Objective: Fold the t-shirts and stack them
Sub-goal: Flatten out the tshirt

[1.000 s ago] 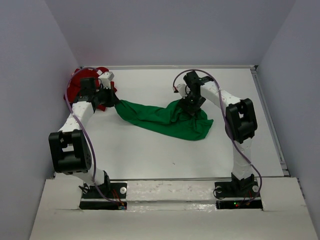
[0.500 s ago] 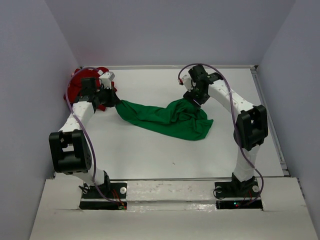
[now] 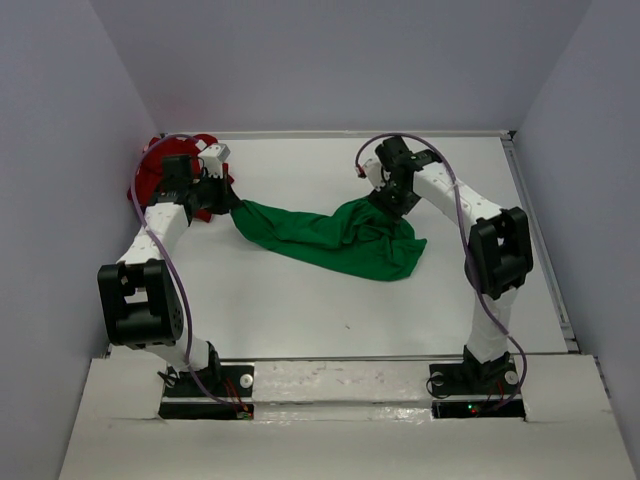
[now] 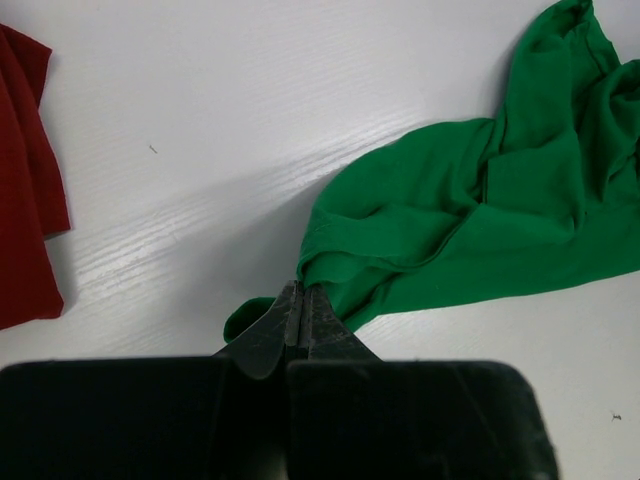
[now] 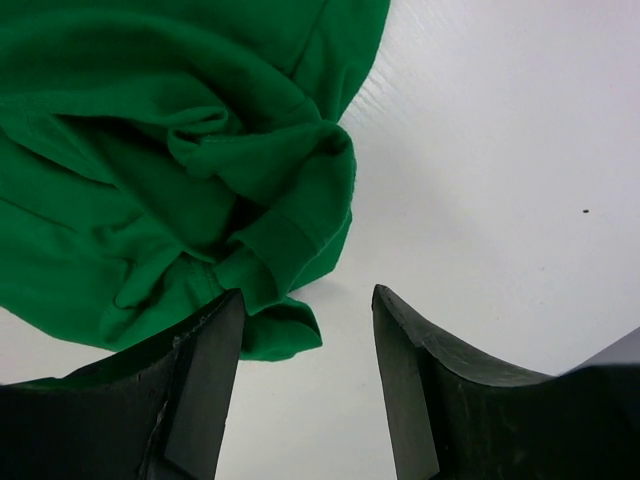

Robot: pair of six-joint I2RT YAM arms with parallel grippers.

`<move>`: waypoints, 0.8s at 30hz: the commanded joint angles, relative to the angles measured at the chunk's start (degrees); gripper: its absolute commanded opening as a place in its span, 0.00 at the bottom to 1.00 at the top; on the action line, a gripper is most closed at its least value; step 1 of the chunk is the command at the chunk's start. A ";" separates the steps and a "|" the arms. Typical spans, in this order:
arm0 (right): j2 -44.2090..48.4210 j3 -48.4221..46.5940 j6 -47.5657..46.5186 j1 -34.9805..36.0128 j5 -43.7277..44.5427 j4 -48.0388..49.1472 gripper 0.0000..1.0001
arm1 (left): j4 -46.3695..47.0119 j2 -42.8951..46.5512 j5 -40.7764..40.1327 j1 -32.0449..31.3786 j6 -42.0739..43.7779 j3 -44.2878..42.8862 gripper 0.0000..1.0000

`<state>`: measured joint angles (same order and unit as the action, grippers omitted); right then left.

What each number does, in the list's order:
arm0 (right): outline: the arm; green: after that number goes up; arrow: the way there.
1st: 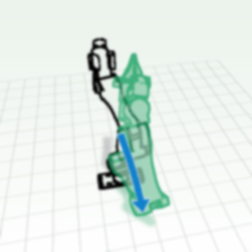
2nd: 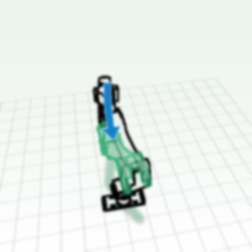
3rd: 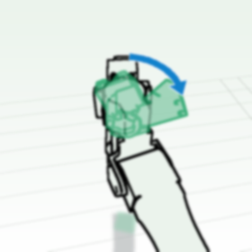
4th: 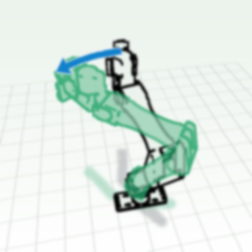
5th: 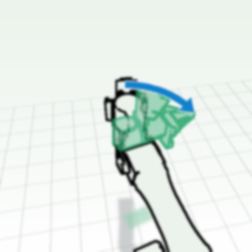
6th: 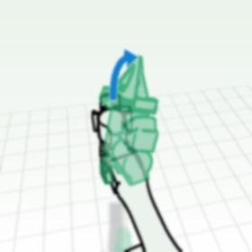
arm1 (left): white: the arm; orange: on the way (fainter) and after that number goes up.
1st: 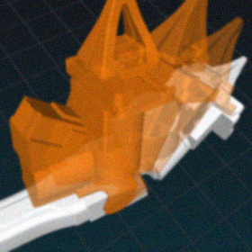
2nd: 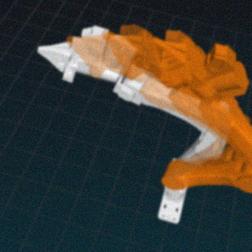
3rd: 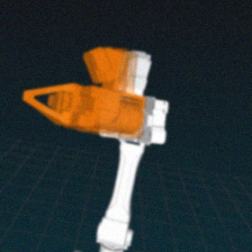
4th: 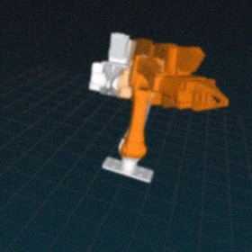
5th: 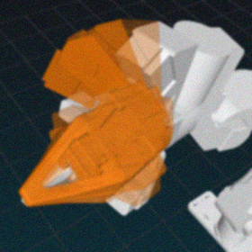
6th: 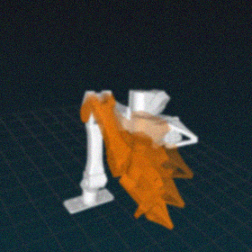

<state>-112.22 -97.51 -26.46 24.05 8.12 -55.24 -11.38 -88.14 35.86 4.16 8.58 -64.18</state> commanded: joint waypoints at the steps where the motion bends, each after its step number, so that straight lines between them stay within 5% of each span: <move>1: -1.24 -1.45 0.88 -0.15 -1.88 -0.30 0.59 | 1.09 2.09 1.41 -0.30 0.91 0.64 0.00; 11: -3.61 -2.07 1.50 -0.15 -2.85 -0.66 0.50 | 1.36 2.27 2.29 -0.30 1.53 1.17 0.00; 14: -4.05 -1.89 1.50 -0.15 -2.41 -0.74 0.21 | 1.18 2.18 2.38 -0.30 1.53 0.99 0.00; 15: -4.14 -1.80 1.58 -0.15 -2.06 -0.74 0.00 | 1.27 2.18 2.38 -0.30 1.53 1.08 0.00; 24: -2.56 -1.45 1.67 -0.15 -0.30 -0.92 0.00 | 1.27 2.44 -0.78 -0.38 1.79 1.08 0.00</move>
<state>-115.85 -97.58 -25.19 24.05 6.44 -55.53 -11.35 -88.14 36.21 4.16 9.52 -63.37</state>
